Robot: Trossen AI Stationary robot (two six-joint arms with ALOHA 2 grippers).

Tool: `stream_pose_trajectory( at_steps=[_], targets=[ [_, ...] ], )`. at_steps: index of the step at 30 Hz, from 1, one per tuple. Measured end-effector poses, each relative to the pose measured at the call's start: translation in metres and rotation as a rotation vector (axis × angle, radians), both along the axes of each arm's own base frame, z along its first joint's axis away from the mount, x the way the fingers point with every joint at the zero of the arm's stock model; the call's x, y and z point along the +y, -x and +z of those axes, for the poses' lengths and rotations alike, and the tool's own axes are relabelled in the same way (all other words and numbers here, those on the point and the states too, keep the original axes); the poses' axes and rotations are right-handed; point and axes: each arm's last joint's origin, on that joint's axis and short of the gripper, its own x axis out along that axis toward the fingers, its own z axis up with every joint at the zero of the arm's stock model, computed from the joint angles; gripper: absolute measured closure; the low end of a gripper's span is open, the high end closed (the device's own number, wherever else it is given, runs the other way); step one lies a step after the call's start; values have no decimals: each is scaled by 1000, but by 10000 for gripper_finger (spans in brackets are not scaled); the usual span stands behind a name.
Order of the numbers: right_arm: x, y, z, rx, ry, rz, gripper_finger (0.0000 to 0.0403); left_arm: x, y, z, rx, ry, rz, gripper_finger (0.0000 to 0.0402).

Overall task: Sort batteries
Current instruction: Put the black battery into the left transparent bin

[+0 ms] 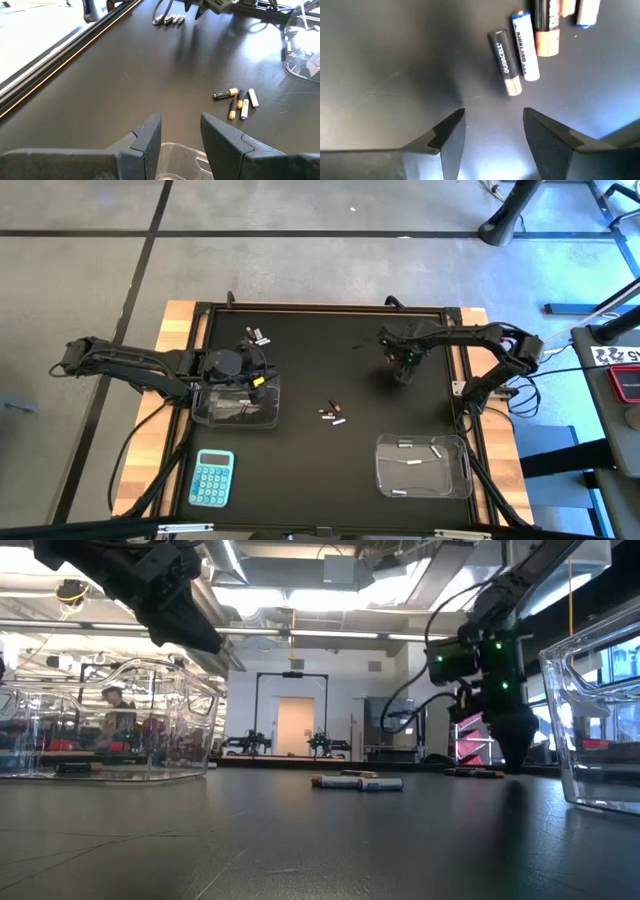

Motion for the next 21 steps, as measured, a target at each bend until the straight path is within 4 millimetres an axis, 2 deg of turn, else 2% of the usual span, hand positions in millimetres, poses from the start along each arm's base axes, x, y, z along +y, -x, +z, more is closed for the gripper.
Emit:
stream_pose_trajectory(
  at_steps=[5,21],
  targets=[
    [-1,3,-10,-43,14,36,204,0,0,0,0,0,0,275],
    [-3,-13,0,-190,-103,144,204,0,-1,3,-29,0,-1,275]
  ],
)
